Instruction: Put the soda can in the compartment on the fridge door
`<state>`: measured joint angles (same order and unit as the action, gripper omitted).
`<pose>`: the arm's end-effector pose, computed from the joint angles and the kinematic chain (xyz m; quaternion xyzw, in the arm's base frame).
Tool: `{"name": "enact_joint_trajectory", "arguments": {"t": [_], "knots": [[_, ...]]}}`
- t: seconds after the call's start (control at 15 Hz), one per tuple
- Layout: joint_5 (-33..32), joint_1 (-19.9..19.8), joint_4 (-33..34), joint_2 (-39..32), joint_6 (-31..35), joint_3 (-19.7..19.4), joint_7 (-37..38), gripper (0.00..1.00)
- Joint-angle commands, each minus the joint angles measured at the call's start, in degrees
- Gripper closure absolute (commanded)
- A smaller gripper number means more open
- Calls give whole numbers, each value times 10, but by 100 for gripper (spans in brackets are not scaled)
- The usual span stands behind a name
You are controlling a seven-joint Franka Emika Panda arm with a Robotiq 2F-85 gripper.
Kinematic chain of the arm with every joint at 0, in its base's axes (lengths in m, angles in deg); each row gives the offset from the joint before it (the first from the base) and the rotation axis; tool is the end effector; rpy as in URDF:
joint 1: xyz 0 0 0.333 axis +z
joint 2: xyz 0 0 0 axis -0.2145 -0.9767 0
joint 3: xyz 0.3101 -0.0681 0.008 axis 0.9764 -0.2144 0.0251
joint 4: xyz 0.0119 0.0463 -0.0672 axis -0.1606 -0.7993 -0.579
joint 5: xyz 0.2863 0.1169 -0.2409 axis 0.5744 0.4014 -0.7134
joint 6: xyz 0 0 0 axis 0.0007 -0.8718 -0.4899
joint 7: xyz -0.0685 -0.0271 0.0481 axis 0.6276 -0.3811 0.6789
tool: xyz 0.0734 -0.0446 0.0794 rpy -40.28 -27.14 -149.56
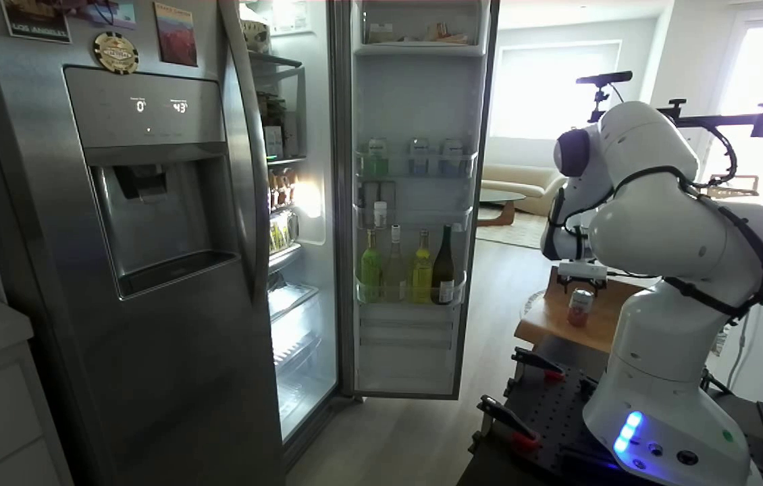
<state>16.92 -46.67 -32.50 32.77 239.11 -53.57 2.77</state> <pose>0.1722 -0.6684 0.0822 0.7247 -0.6658 0.0694 0.1633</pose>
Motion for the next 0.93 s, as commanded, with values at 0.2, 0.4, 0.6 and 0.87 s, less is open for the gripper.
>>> {"name": "enact_joint_trajectory", "arguments": {"t": [0.2,0.4,0.6,0.87], "knots": [[10,13,19,-24,-21,-23,-3,0],[10,11,14,-25,-21,-24,-5,0],[11,10,12,-24,-20,-23,-7,0],[11,12,11,-23,-21,-26,-5,30]]}}
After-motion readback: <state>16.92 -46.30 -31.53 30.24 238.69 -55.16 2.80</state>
